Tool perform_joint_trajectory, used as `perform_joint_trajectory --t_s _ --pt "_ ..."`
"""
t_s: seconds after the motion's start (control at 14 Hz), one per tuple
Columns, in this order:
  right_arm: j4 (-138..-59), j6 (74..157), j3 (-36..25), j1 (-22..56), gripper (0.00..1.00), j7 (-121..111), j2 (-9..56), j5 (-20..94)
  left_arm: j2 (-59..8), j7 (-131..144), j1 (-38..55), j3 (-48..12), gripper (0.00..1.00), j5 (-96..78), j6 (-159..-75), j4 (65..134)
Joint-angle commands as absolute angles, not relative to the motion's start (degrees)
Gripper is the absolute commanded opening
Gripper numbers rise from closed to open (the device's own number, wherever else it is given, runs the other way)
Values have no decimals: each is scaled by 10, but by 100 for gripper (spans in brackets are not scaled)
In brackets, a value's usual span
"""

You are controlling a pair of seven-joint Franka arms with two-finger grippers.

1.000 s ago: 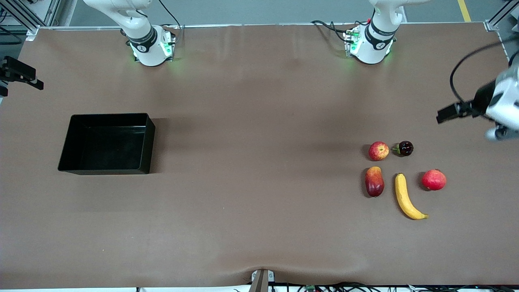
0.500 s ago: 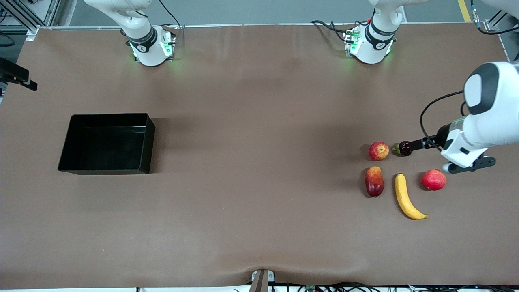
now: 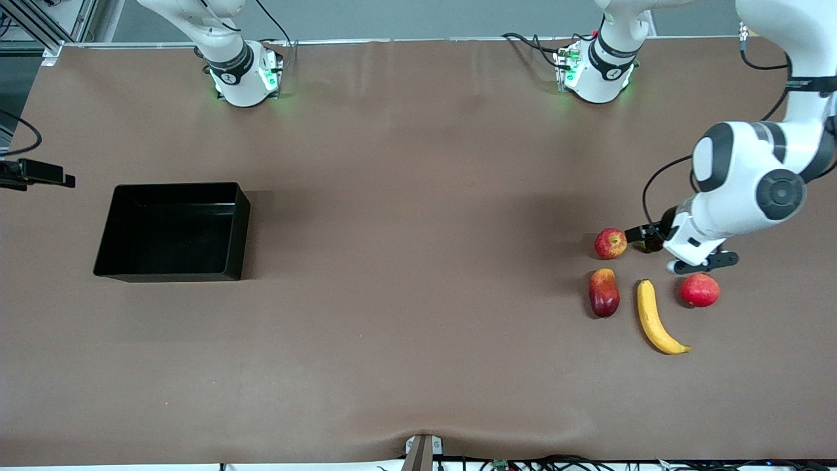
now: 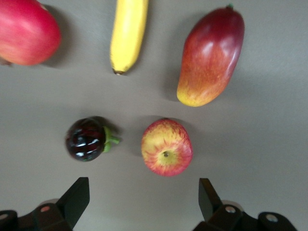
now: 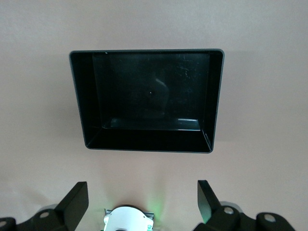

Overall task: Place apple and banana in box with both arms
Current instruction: 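Reach the left gripper down to the red-yellow apple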

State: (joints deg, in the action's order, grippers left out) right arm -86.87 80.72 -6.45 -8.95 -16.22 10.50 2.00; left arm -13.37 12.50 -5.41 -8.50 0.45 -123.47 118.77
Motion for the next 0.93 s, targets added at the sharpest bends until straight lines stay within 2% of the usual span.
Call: perform_joint_trajectory --t_s 0.0,0.21,0.5,0.71,0.86 --pt "-901 841 -58 -94 100 -161 101 13 -126 132 -53 -91 100 -4 -1325 1263" --pt "-982 912 -59 -113 100 -162 93 12 -161 132 -54 -99 100 -4 -1357 1270" --pt "-1041 1010 -59 -131 100 -162 97 -21 -198 132 -54 -99 100 -4 -1387 1268" --pt "-1061 1053 -59 -143 100 -163 105 -32 -214 132 -54 -99 100 -4 -1397 1260" --pt "-1102 1118 -59 -148 100 -179 107 -40 -224 132 -54 -99 100 -4 -1397 1252"
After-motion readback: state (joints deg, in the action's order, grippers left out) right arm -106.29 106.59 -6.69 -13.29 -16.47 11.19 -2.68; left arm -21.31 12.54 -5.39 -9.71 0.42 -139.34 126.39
